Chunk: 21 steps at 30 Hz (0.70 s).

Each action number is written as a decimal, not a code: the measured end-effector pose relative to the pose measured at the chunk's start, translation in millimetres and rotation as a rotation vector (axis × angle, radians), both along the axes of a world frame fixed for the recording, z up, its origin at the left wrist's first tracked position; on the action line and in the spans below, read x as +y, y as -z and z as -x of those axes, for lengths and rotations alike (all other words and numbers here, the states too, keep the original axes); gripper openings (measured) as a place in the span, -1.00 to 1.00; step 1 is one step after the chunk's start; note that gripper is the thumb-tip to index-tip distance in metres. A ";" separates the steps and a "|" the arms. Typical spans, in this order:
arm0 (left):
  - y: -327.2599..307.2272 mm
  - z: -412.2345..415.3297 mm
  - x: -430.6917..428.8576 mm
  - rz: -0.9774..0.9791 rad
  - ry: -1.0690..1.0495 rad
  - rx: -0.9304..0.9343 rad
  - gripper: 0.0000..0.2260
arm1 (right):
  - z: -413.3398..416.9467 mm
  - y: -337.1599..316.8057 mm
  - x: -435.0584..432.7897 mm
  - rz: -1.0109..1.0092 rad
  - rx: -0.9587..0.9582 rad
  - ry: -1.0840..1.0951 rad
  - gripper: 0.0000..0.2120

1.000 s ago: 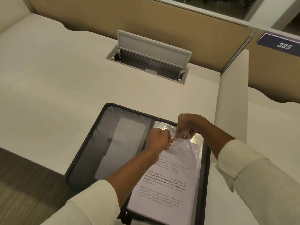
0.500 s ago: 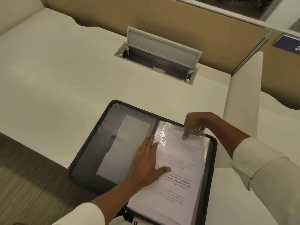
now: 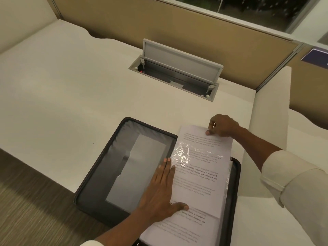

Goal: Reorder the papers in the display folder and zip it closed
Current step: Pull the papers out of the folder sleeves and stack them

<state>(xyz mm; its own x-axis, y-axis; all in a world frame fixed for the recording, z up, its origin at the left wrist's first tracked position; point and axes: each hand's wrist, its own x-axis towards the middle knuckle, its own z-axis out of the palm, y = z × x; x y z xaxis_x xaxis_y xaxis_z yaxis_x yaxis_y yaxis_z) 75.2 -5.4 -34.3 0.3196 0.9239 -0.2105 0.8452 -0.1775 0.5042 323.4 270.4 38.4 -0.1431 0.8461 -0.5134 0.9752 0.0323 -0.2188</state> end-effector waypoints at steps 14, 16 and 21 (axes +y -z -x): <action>-13.0 -0.9 3.4 0.072 0.056 0.065 0.18 | -24.7 -81.1 67.6 -0.501 0.145 0.098 -0.81; -13.0 -1.4 4.4 0.084 0.056 0.061 0.18 | -26.4 -93.1 68.9 -0.561 0.197 0.040 -0.81; -12.2 -0.6 12.1 0.084 -0.015 0.006 0.06 | -22.7 -117.6 63.4 -0.704 0.328 -0.122 -0.86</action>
